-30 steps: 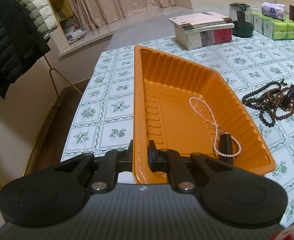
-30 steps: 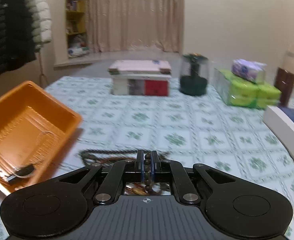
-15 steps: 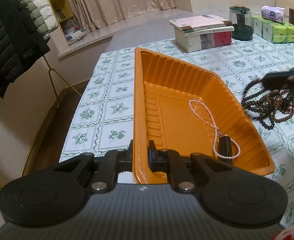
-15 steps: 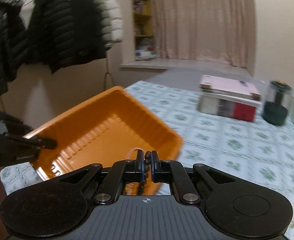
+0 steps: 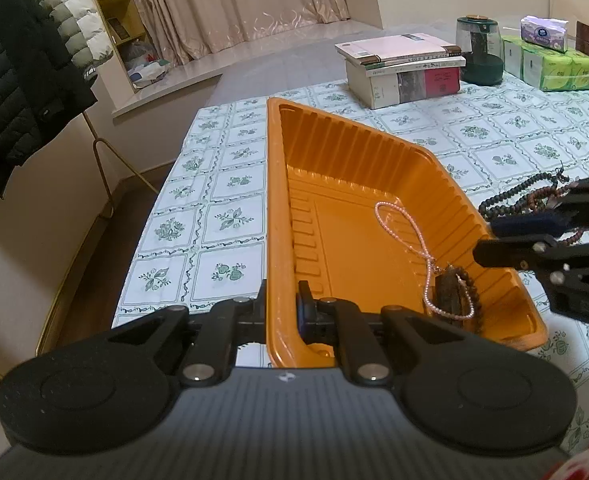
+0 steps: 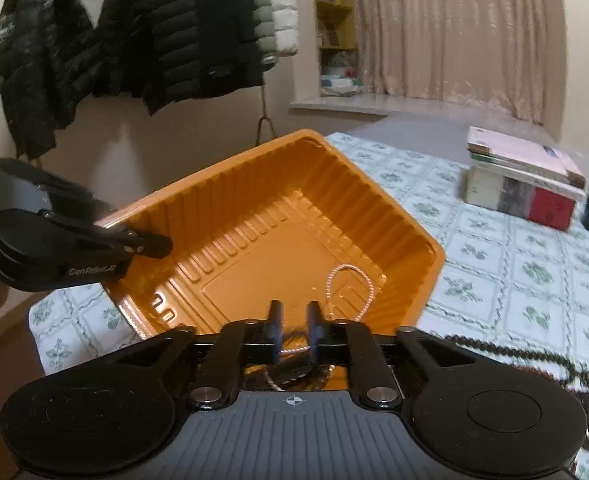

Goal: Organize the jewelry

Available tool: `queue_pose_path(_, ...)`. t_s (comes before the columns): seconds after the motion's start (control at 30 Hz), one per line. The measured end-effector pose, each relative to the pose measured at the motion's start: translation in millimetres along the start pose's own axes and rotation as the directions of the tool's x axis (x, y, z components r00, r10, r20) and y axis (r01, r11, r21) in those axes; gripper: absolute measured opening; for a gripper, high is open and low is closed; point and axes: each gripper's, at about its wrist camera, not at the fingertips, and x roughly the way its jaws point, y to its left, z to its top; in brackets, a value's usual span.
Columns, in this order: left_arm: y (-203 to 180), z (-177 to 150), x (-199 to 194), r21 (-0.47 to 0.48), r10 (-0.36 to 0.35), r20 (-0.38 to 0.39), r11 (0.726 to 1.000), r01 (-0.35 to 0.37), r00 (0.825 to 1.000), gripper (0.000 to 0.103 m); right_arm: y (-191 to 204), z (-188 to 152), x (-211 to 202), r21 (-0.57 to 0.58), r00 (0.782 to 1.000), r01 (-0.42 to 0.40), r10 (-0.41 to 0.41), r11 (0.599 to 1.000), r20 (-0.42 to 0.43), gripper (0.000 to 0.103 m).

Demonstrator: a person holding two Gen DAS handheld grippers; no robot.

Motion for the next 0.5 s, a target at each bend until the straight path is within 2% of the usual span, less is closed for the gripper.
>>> queue_pose_path(0.03, 0, 0, 0, 0.001, 0.001, 0.000, 1.000, -0.001, 1.000, 0.010, -3, -2, -3, 0.018, 1.000, 0.005, -0.005, 1.000, 0.003, 0.052)
queue_pose_path(0.07, -1, 0, 0, 0.001, 0.001, 0.000, 1.000, -0.001, 1.000, 0.010, -7, -4, -7, 0.037, 1.000, 0.012, -0.012, 0.999, 0.007, 0.056)
queue_pose_path(0.2, -1, 0, 0, 0.000, 0.001, 0.000, 1.000, -0.001, 1.000, 0.010, -27, -21, -27, 0.101, 0.998, 0.069, -0.069, 0.992, -0.005, 0.056)
queue_pose_path(0.3, -1, 0, 0, 0.002, 0.002, 0.000, 1.000, -0.002, 1.000, 0.010, -48, -42, -44, 0.166, 0.986, 0.169, -0.165, 0.972, -0.038, 0.056)
queue_pose_path(0.4, -1, -1, 1, 0.002, 0.003, -0.003, 1.000, -0.003, 1.000, 0.010, -73, -65, -64, 0.221, 0.953, 0.304, -0.295, 0.927, -0.075, 0.056)
queue_pose_path(0.5, -2, -2, 1, 0.000, 0.004, -0.008, 1.000, -0.004, 1.000, 0.010, -103, -85, -82, 0.278, 0.909, 0.417, -0.398, 0.865, -0.125, 0.056)
